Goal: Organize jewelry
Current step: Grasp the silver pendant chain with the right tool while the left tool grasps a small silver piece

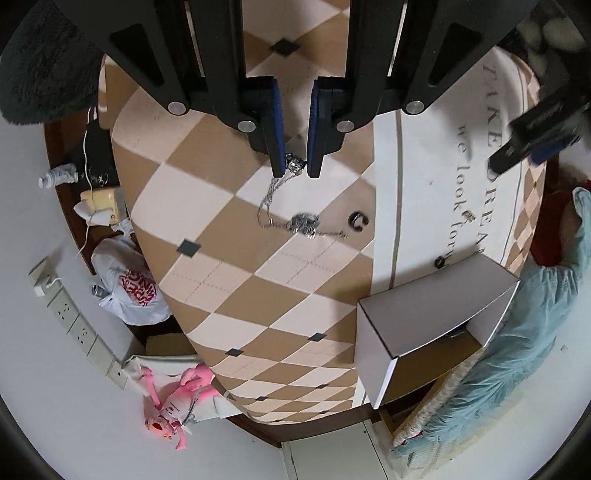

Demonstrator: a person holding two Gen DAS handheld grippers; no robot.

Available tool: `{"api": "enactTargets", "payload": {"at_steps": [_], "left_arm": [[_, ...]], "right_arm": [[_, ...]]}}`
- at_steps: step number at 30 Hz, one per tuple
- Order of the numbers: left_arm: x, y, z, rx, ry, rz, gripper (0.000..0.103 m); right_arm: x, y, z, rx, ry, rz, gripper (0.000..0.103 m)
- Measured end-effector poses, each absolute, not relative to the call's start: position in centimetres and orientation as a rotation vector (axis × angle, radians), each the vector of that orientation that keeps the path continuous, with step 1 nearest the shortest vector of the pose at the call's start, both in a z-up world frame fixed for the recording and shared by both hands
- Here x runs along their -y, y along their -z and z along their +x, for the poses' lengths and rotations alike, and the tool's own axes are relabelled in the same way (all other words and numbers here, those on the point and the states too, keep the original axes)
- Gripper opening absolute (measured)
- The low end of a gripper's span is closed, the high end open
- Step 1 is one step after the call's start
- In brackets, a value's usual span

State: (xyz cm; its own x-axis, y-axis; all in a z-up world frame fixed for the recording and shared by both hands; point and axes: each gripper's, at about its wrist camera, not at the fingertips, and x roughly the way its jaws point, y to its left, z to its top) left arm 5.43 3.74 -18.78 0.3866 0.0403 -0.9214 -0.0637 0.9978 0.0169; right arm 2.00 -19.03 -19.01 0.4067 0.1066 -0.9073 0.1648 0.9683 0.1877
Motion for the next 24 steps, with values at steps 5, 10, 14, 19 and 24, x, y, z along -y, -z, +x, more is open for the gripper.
{"api": "enactTargets", "payload": {"at_steps": [5, 10, 14, 19, 24], "left_arm": [[-1.7, 19.2, 7.2, -1.141, -0.001, -0.023, 0.095], [-0.5, 19.7, 8.4, -1.129, 0.022, 0.010, 0.050], [-0.1, 19.3, 9.0, -1.115, 0.062, 0.014, 0.009], [-0.6, 18.2, 8.7, -1.097, 0.091, -0.012, 0.006], [-1.6, 16.2, 8.2, -1.087, 0.127, -0.062, 0.006]], "right_arm": [[20.0, 18.6, 1.8, -1.146, 0.062, 0.302, 0.012], [21.0, 17.9, 1.9, -1.125, 0.072, 0.333, 0.012], [21.9, 17.0, 1.7, -1.094, 0.067, 0.394, 0.012], [23.0, 14.7, 1.8, -1.034, 0.045, 0.460, 0.012], [23.0, 12.6, 2.5, -1.013, 0.002, 0.485, 0.012]]}}
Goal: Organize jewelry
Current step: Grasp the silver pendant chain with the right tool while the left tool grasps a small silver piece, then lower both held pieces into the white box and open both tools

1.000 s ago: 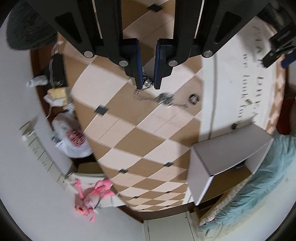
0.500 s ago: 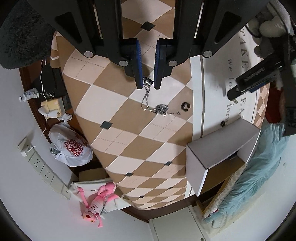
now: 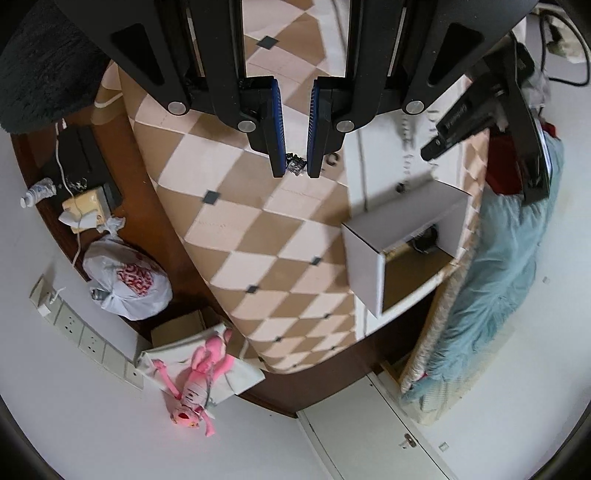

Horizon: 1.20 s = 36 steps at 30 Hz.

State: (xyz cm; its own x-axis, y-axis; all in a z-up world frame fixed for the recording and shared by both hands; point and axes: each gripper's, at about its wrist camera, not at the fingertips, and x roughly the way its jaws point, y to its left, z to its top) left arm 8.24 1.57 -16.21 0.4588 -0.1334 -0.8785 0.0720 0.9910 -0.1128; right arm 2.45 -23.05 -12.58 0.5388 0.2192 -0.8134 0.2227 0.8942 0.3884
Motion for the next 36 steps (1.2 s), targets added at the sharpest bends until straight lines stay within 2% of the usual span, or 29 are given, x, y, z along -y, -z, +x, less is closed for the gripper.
{"api": "enactTargets", "payload": {"at_steps": [12, 22, 27, 36], "left_arm": [[-4.6, 8.8, 8.6, -1.035, 0.196, -0.156, 0.006], [-5.2, 4.8, 13.6, -0.997, 0.242, -0.162, 0.006], [-5.4, 5.8, 16.6, -1.052, 0.260, -0.172, 0.006], [-4.9, 10.9, 20.9, -1.215, 0.254, -0.217, 0.007]], "right_arm": [[20.1, 4.1, 5.0, -0.909, -0.186, 0.413, 0.012], [16.0, -2.3, 10.7, -0.829, -0.312, 0.294, 0.012], [14.6, -1.2, 14.9, -0.891, -0.317, 0.263, 0.012], [13.2, 6.6, 20.4, -1.095, -0.292, 0.257, 0.012]]}}
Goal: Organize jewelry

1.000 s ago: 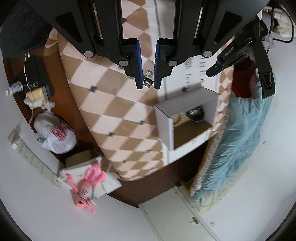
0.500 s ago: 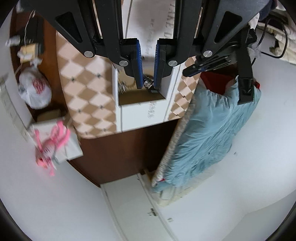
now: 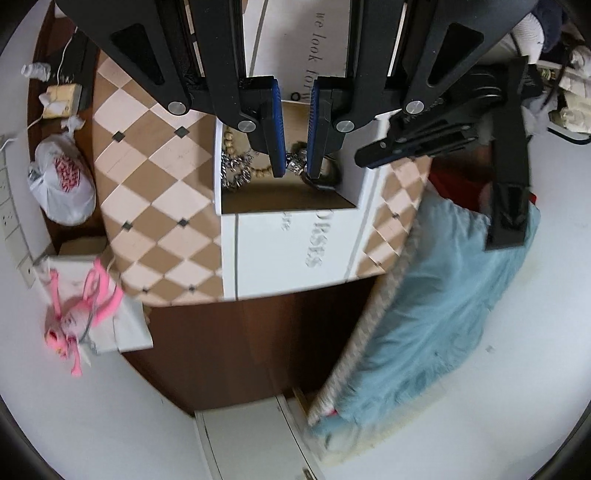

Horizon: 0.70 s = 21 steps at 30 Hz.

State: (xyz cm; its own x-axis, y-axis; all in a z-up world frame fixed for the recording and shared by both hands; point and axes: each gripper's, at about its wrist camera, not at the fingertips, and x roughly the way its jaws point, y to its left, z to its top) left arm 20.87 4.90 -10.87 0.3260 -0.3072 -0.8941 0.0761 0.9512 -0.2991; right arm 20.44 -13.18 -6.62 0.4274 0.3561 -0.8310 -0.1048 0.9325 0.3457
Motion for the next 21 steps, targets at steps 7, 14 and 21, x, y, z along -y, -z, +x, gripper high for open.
{"api": "enactTargets", "payload": {"at_steps": [7, 14, 21], "left_arm": [[-4.4, 11.9, 22.7, -1.258, 0.221, -0.199, 0.009], [-5.2, 10.8, 23.3, -1.209, 0.142, -0.158, 0.083], [-6.1, 10.4, 23.0, -1.180, 0.045, -0.081, 0.096]], "right_arm": [[12.9, 10.2, 22.9, -1.197, -0.301, 0.262, 0.013], [12.8, 11.7, 24.3, -1.273, -0.290, 0.237, 0.027], [12.9, 10.9, 23.9, -1.248, -0.247, 0.173, 0.052]]}}
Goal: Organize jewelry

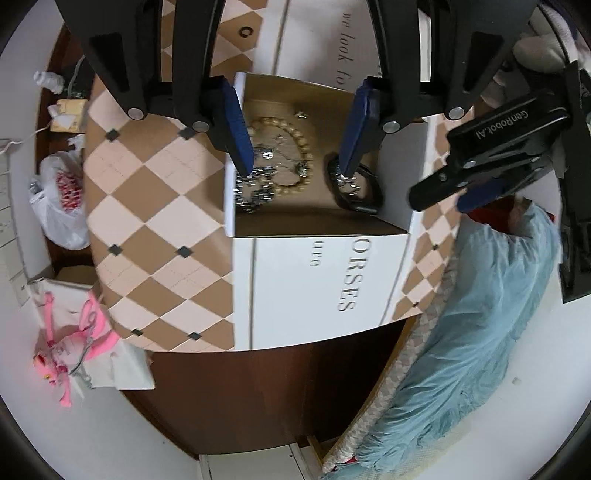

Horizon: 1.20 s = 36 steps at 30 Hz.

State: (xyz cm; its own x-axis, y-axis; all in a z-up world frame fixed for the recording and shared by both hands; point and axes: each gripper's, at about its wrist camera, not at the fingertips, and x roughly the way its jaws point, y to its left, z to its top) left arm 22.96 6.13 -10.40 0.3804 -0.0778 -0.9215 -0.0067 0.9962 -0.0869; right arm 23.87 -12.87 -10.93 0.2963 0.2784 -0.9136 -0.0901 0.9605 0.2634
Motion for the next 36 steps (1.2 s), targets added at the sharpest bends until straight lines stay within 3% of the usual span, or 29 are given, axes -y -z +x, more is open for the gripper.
{"api": "enactTargets", "payload": {"at_steps": [2, 4, 10, 22, 36], "left_arm": [[-6.4, 10.5, 22.4, -1.165, 0.016, -0.056, 0.098], [-6.5, 10.7, 21.7, -1.149, -0.002, -0.045, 0.098], [-6.0, 11.6, 19.7, -1.125, -0.028, 0.007, 0.099], [-5.6, 10.4, 16.7, -1.076, -0.038, 0.010, 0.099], [-4.8, 4.8, 10.7, -0.908, -0.066, 0.016, 0.099]], "right_arm": [[12.9, 10.9, 23.3, -1.238, -0.197, 0.119, 0.064], [13.0, 11.1, 22.7, -1.230, -0.150, 0.066, 0.084], [13.1, 12.7, 20.9, -1.229, -0.039, -0.040, 0.097], [13.2, 11.5, 18.0, -1.164, 0.003, -0.052, 0.098], [13.8, 5.3, 11.9, -0.983, 0.039, -0.022, 0.098]]}}
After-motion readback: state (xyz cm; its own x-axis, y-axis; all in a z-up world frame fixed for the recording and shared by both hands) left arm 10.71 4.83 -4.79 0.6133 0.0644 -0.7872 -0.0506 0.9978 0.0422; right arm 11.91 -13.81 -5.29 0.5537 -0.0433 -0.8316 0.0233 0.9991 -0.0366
